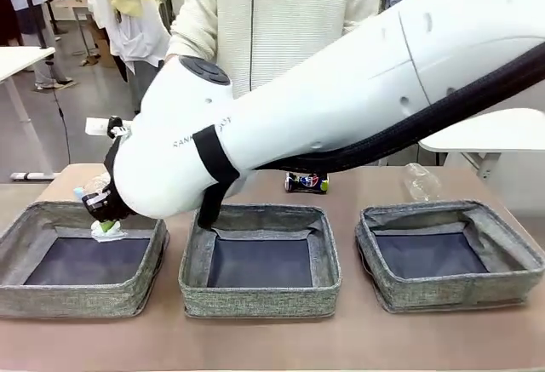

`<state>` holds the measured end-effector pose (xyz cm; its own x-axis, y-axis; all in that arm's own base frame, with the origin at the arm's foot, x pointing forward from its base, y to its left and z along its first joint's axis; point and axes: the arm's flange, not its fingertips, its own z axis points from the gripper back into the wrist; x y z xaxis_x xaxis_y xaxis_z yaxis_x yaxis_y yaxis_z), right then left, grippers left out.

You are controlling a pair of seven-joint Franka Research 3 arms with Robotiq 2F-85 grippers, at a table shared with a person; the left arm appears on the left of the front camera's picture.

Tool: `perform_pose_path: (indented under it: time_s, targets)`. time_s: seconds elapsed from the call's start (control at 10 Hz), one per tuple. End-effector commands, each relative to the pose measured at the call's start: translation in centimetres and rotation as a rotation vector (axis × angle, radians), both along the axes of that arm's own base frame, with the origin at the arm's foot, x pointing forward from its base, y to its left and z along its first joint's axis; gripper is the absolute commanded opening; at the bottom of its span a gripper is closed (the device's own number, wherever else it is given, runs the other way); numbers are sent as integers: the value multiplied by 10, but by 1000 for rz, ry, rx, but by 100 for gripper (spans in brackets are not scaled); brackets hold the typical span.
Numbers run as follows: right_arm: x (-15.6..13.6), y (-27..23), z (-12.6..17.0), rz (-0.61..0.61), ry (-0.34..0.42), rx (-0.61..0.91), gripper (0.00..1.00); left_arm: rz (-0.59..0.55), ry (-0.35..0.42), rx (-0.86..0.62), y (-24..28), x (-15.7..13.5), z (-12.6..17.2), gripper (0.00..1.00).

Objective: Sort the waste into the appropriate baskets.
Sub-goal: Place the picked waste into the Fabric basket indicated by the person.

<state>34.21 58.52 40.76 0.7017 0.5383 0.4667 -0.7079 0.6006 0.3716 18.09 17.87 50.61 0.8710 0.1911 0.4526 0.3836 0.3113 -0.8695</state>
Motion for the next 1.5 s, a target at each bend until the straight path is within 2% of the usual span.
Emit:
perform_pose_path:
  time_s: [0.0,0.1,0.2,0.3,0.4,1.0,1.1,1.2,1.4]
  targets:
    - [-6,-18,5,18,10,3,61,-2,-26,-12,0,0,3,100]
    - [-6,-18,5,16,16,0,61,-2,-26,-12,0,0,3,100]
    - [-7,-18,5,17,12,2,100,-2,-26,-12,0,0,3,100]
    - [-7,-19,5,11,10,6,65,-2,-26,-12,0,0,3,100]
    - [-6,-21,5,20,15,24,100,-2,-26,-12,0,0,3,100]
    - [-4,-30,7,24,41,42,100,-2,-26,-12,0,0,3,100]
    - [-2,-36,12,15,86,66,100,-2,-26,-12,0,0,3,100]
    - [-1,-46,22,38,134,95,100,-2,-26,-12,0,0,3,100]
    - [-14,-90,66,-1,106,32,100,-2,-26,-12,0,0,3,100]
